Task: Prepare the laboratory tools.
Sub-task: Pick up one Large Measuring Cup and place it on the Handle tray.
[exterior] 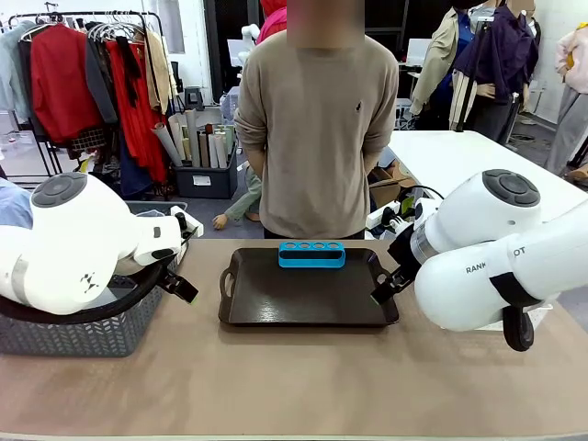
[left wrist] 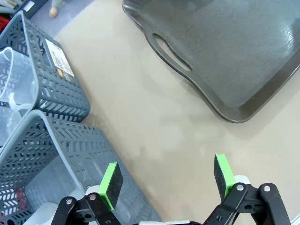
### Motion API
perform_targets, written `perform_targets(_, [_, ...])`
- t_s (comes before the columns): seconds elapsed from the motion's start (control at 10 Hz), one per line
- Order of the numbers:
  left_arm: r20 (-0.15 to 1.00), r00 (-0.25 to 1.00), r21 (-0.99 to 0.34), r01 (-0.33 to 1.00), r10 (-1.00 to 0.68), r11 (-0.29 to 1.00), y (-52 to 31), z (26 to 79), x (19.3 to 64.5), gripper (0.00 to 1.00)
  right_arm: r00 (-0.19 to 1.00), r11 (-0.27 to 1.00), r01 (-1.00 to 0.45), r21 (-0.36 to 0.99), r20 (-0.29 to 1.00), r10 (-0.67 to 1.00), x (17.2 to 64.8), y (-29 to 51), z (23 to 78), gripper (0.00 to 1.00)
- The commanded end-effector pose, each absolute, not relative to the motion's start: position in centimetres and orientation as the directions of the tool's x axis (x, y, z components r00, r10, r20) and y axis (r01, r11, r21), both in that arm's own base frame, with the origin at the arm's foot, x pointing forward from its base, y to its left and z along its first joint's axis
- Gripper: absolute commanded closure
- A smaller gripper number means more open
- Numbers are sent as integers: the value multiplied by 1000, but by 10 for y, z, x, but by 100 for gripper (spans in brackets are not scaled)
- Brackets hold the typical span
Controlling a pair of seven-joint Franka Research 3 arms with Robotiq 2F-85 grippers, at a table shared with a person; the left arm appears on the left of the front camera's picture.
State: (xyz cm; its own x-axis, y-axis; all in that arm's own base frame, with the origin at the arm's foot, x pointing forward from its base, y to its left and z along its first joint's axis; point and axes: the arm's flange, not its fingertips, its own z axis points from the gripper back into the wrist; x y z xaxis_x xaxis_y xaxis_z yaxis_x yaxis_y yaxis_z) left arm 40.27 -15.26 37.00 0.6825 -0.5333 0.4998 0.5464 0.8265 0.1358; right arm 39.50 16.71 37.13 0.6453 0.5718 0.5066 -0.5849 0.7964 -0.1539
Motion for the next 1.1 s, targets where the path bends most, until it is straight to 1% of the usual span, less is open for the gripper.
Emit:
perform_targets(0.0, [500, 683, 136, 546, -532, 827, -152, 370, 403, 0, 645, 797, -585, -154, 507, 571, 395, 167, 371, 0])
perform_targets(0.5, [500, 682, 136, 547, -534, 826, -153, 370, 403, 0, 645, 796, -585, -154, 507, 572, 395, 167, 371, 0])
perform_targets(0.7, [491, 684, 136, 551, -539, 823, -148, 383, 388, 0, 634, 777, -615, -133, 503, 588, 387, 174, 374, 0])
perform_targets(0.8, [501, 663, 158, 561, -555, 813, -152, 387, 384, 0, 632, 761, -639, -107, 490, 600, 385, 176, 378, 0])
perform_targets(1.0, [543, 570, 224, 609, -616, 761, -153, 394, 368, 0, 618, 722, -690, -42, 485, 619, 381, 186, 397, 0])
